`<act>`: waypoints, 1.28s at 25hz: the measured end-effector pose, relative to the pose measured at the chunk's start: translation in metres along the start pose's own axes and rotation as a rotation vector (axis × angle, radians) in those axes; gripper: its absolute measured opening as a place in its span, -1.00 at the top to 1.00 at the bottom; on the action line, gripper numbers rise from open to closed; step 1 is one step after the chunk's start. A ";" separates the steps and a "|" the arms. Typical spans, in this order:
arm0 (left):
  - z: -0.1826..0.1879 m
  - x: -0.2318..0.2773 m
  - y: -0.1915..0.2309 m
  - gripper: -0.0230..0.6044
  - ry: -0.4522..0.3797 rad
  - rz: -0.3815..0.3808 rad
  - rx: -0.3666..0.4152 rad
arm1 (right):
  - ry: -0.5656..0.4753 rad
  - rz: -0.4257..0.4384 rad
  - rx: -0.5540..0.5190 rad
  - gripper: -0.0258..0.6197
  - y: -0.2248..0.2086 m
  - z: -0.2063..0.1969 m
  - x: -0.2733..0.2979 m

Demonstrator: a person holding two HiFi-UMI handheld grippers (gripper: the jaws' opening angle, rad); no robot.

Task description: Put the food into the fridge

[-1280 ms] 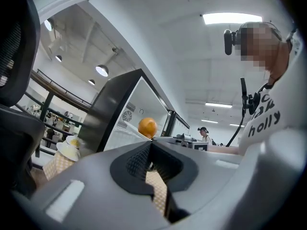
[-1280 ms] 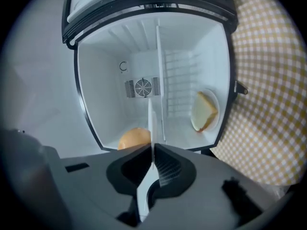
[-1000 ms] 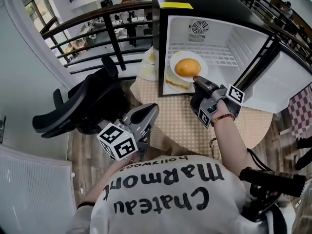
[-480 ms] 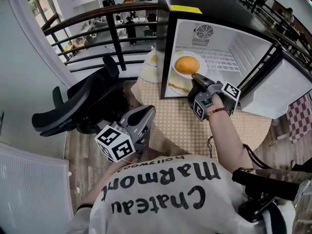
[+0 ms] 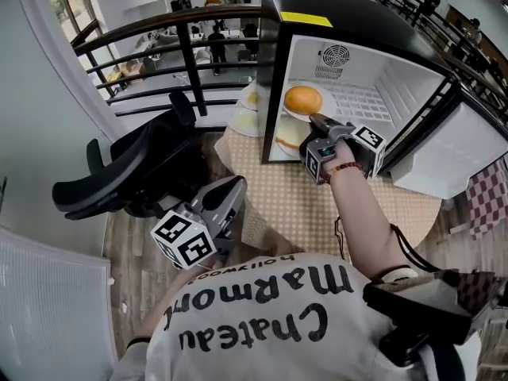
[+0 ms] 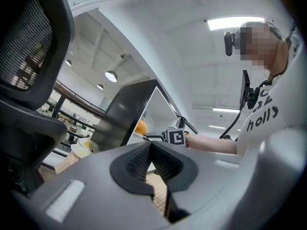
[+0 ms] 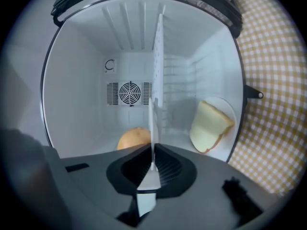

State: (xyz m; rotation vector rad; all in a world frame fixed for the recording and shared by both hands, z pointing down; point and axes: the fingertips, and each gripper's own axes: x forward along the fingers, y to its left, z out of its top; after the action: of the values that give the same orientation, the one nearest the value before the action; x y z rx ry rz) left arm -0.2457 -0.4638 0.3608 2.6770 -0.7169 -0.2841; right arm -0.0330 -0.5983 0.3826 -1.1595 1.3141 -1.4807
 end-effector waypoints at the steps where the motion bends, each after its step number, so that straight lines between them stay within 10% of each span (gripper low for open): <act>1: 0.000 -0.001 0.002 0.92 -0.001 0.009 -0.004 | -0.007 0.000 0.000 0.83 0.000 0.001 0.003; 15: 0.005 -0.008 0.007 0.92 -0.031 0.063 -0.020 | -0.064 -0.123 -0.015 0.83 -0.001 0.007 0.020; 32: 0.004 -0.019 -0.023 0.92 -0.045 0.094 0.010 | -0.039 -0.061 0.025 0.59 0.004 0.012 -0.006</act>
State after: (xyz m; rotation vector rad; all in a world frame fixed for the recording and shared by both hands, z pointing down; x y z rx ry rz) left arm -0.2530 -0.4368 0.3502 2.6443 -0.8572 -0.3183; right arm -0.0195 -0.5961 0.3784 -1.2162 1.2408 -1.5064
